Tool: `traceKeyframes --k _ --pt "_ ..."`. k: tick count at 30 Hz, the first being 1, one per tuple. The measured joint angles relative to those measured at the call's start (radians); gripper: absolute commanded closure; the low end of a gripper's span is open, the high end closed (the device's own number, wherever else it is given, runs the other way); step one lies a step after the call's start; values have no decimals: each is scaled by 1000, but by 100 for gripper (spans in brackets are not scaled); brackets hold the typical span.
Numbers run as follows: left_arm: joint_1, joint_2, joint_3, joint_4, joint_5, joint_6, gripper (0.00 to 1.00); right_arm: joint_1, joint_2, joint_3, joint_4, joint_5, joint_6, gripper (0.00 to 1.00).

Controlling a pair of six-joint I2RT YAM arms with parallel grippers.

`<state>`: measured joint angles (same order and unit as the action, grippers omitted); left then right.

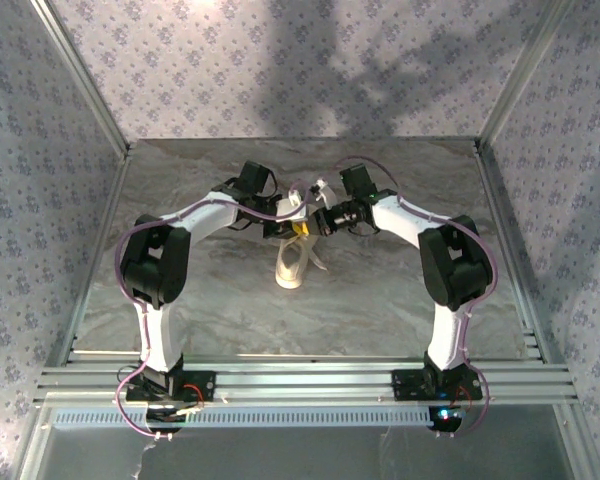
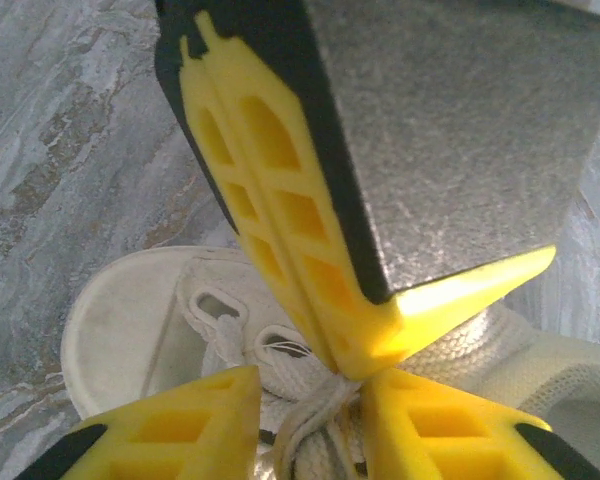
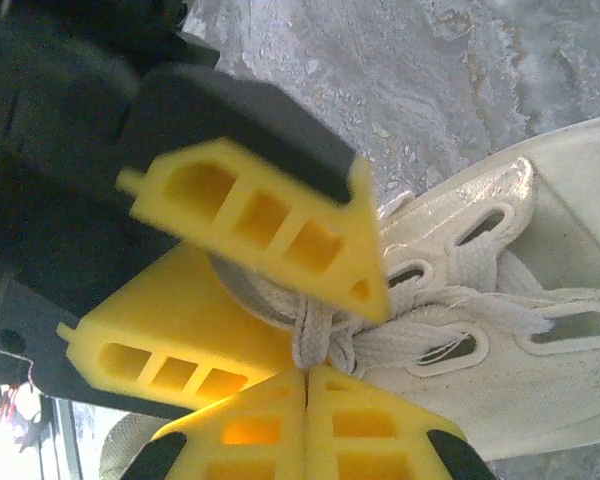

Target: Tie the shoes

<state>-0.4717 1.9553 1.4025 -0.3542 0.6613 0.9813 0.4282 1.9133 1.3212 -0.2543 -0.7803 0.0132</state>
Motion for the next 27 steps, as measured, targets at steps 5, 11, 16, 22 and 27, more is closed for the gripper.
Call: traceKeyframes --k 5,11,16,22,27 --pt "0 0 -22 41 0 -4 59 3 0 0 -11 0 -23 100" --pt "-1 0 -40 83 0 -14 58 3 0 2 -13 -3 -41 100" --pt "-6 -1 -65 143 -9 -32 58 3 -5 2 -13 -14 -53 100" --pt "-8 -3 -98 221 -22 -67 62 4 -14 3 -13 -29 -60 100" --pt "-13 -14 -135 274 -27 -96 78 6 -15 6 -13 -34 -60 94"
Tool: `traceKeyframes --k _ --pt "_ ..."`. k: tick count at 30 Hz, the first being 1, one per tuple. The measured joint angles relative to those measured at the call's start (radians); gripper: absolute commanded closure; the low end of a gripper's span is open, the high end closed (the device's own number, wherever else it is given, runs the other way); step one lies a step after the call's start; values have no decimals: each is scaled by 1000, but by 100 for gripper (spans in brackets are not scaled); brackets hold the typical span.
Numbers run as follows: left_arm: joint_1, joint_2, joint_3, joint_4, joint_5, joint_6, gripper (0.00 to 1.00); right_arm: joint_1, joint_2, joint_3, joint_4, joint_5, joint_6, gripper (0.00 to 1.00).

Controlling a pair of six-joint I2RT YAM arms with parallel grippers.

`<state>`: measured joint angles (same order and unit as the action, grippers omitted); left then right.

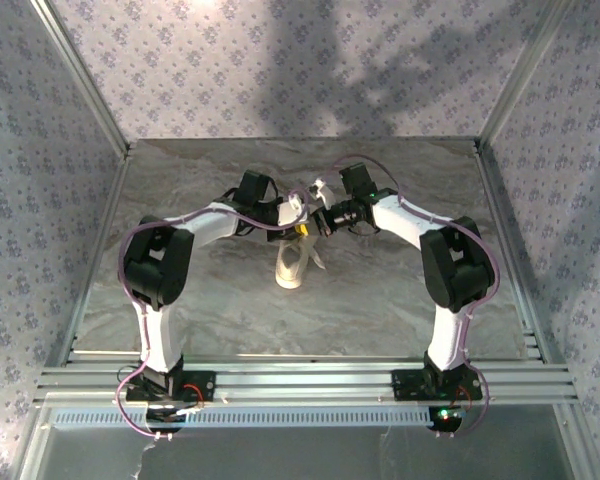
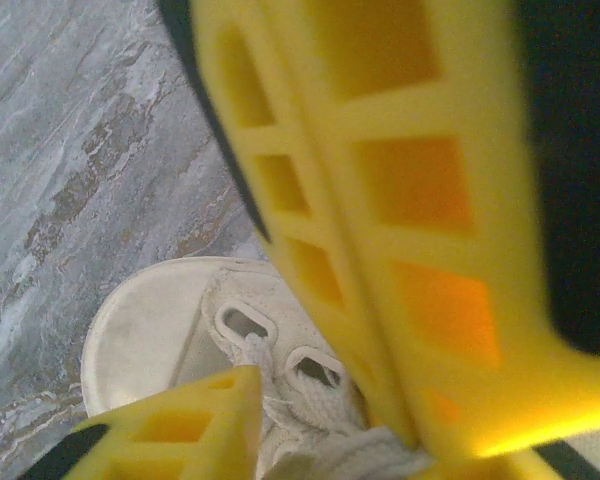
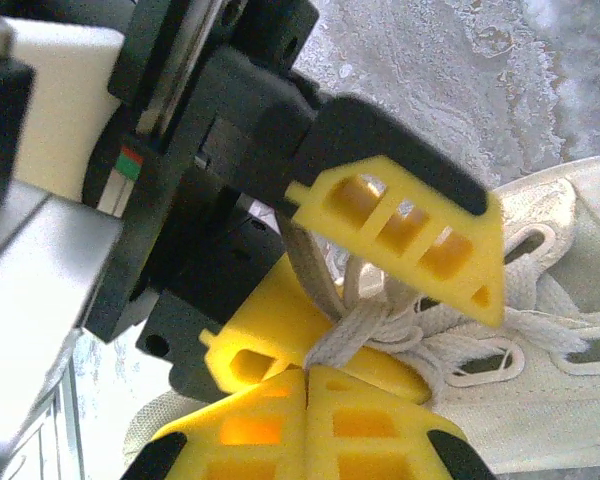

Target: Tie the shoes

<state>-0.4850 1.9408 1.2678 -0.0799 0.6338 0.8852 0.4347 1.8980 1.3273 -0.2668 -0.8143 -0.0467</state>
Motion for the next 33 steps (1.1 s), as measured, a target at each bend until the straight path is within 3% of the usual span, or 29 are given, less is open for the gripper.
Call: traceKeyframes --k 5,9,21,33 --pt "-6 -39 -71 77 -16 -26 95 0 0 0 -10 -13 9 70" --pt "-7 -80 -135 161 -47 -43 100 -5 -1 -1 -4 -35 32 62" --pt "-33 -121 -270 369 -137 -76 100 -95 -63 -65 104 -49 228 60" --pt "-34 -141 -306 436 -152 -110 100 -96 39 -74 217 -82 382 64"
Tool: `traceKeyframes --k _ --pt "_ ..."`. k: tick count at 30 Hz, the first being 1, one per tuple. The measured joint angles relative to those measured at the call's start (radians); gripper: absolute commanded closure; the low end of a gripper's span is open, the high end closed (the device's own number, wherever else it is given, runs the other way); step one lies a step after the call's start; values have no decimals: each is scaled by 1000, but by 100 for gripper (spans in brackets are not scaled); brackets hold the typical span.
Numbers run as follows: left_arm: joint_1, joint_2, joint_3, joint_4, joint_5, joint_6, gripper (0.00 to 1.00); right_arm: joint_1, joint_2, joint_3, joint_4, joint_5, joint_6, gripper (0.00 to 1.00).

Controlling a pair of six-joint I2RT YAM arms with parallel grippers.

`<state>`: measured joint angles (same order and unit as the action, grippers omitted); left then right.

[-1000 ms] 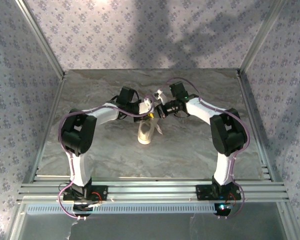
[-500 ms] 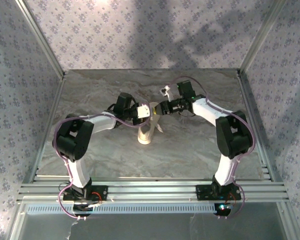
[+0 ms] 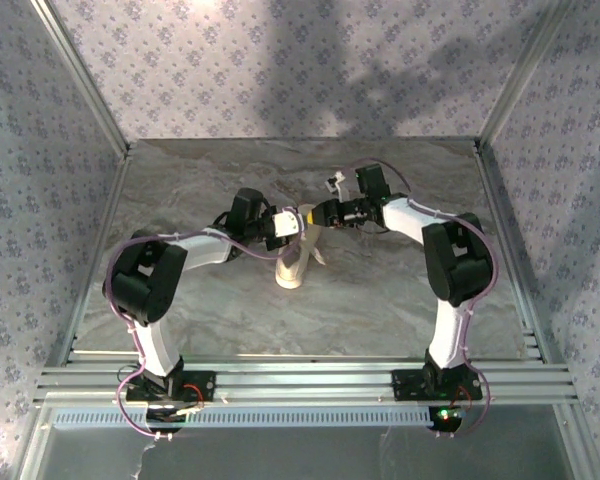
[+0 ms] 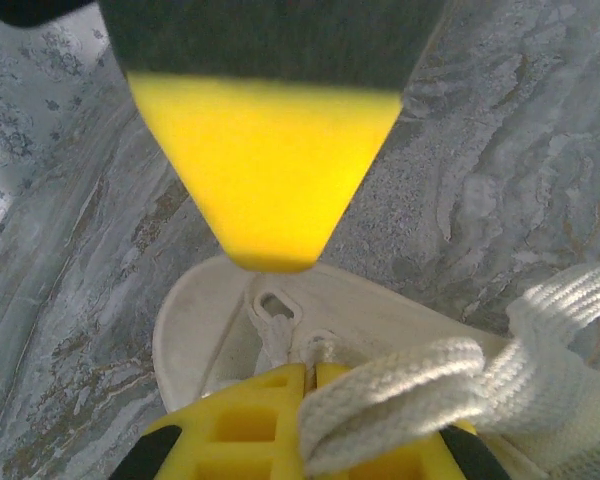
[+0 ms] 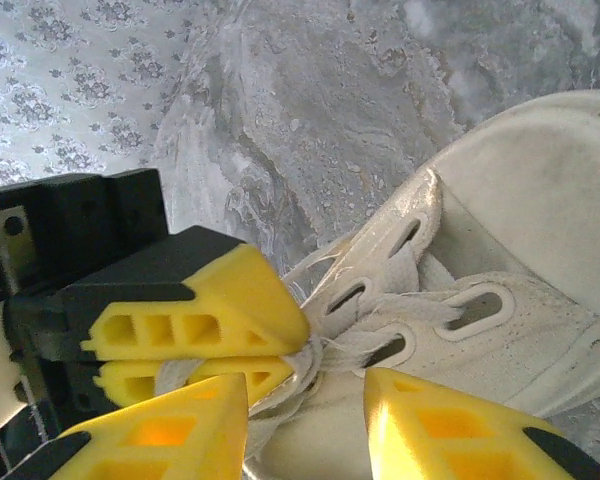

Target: Tie the shoes

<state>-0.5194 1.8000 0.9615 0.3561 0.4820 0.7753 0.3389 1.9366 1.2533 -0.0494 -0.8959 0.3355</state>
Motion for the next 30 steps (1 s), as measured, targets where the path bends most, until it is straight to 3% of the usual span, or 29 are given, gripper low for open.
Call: traceKeyframes --k 14,30 --pt "0 -26 -29 43 31 -56 100 0 8 -122 222 -87 121 58" --pt "0 -26 -29 43 49 -82 100 2 44 -120 317 -150 148 64"
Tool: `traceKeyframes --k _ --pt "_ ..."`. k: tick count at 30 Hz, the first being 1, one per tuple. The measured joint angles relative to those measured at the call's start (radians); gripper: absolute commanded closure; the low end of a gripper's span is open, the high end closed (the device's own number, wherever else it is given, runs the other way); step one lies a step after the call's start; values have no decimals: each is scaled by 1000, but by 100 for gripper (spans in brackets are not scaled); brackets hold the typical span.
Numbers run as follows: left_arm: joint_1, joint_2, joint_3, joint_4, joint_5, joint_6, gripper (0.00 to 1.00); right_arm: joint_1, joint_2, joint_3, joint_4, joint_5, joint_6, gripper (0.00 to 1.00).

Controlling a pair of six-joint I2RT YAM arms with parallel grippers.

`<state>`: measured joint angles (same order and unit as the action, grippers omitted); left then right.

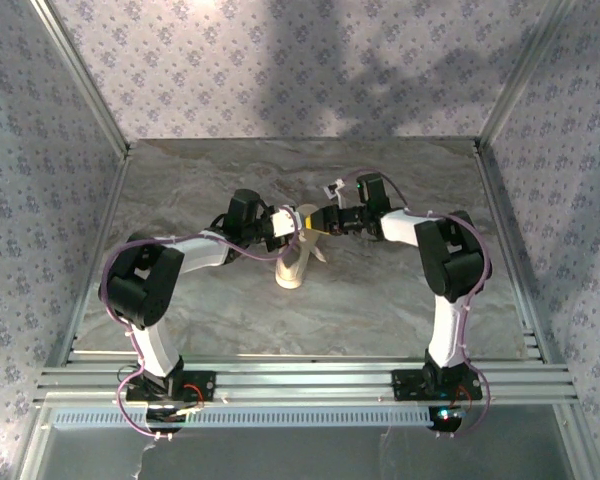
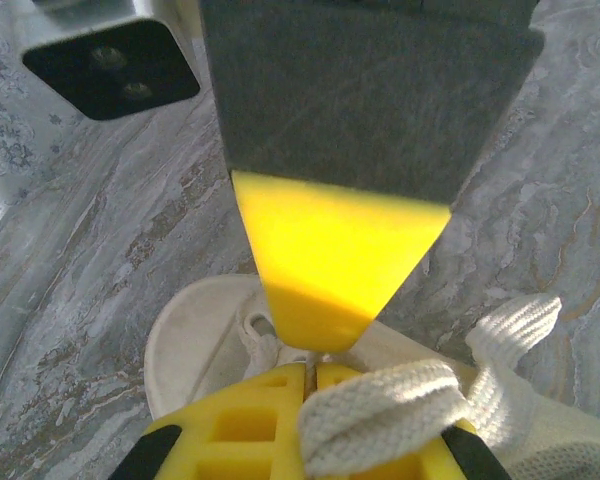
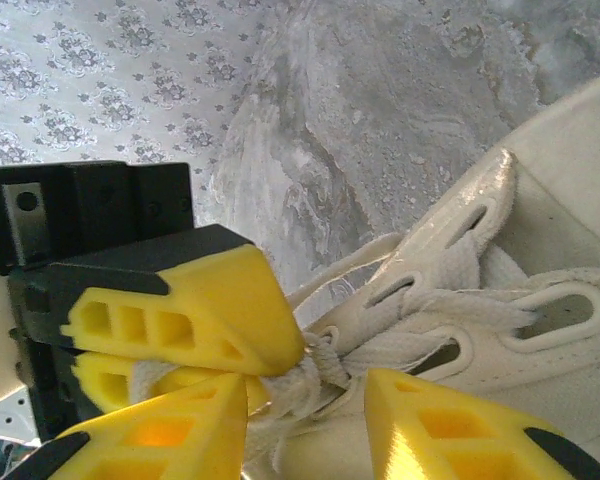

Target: Tie the shoes

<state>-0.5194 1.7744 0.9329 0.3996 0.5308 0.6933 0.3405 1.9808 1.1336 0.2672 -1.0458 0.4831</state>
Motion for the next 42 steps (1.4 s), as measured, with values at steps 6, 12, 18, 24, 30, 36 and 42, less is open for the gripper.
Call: traceKeyframes --k 6,12,18,24,30,36,42 --pt "2 0 0 -6 -1 0 100 4 25 14 1 -14 1 63" --pt "3 0 0 -15 -5 0 100 11 38 32 -6 -18 0 65" --pt "9 0 0 -26 -25 1 100 25 43 68 -38 -21 -12 100" --pt "9 0 0 -32 -27 2 96 24 38 68 -60 -3 -34 100" --pt "6 -26 0 -60 -26 19 89 31 -13 34 -66 54 -63 100" --pt "1 -42 0 -79 -27 32 85 33 -42 18 -66 95 -84 100" --pt "1 -52 0 -103 -32 53 72 34 -61 2 -71 136 -106 100"
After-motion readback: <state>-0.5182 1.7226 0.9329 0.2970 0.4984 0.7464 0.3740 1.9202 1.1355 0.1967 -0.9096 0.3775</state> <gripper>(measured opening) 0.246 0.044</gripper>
